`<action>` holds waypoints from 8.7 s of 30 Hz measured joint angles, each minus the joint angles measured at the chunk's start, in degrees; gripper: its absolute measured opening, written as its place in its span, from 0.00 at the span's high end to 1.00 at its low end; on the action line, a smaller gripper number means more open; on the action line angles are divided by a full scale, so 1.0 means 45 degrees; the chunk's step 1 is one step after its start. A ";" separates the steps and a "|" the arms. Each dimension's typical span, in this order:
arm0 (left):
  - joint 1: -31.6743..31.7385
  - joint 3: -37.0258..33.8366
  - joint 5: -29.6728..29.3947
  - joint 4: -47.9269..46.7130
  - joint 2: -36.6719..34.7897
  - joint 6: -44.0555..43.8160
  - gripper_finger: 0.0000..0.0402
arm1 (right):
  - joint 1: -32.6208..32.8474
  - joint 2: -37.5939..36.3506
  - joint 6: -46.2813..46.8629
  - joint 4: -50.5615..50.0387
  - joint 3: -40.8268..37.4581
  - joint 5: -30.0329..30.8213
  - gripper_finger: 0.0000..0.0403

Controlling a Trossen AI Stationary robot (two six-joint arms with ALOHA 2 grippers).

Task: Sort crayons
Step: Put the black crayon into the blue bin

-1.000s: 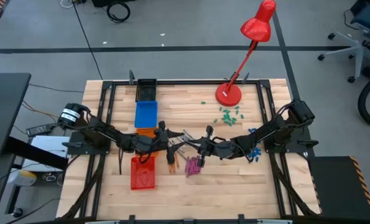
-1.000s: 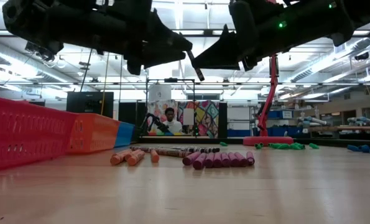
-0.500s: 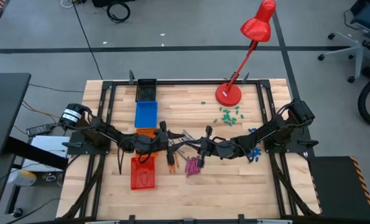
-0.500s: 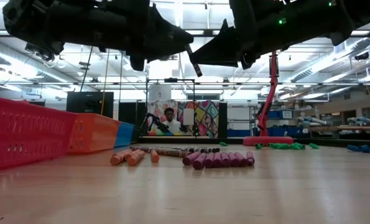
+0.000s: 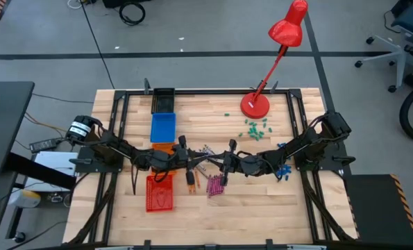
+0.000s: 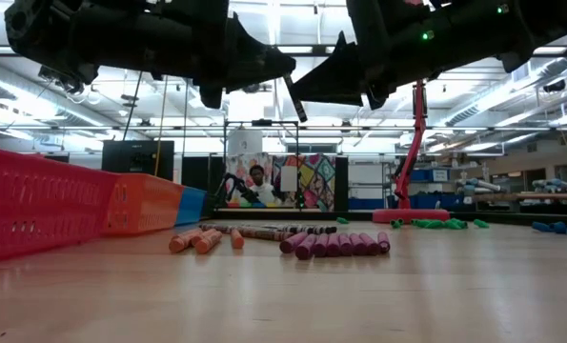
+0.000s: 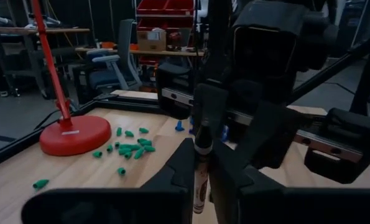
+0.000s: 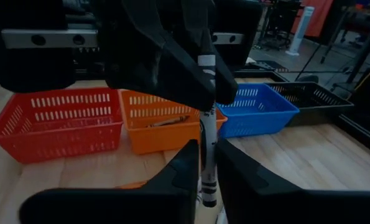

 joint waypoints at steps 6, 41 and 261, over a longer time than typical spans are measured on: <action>0.0048 0.0000 -0.0049 -0.0275 -0.0083 0.0019 0.91 | 0.0096 -0.0019 -0.0120 -0.0231 0.0000 -0.0140 0.68; 0.4821 -0.0005 0.0355 -1.5861 -0.6363 -0.7043 0.89 | -0.0431 -0.0039 0.1239 -0.3087 0.0010 0.0459 0.58; 0.0714 0.0335 0.4507 0.3526 -0.0636 0.3594 0.57 | -0.0705 -0.0831 -0.3677 0.4336 0.0010 -0.3548 0.91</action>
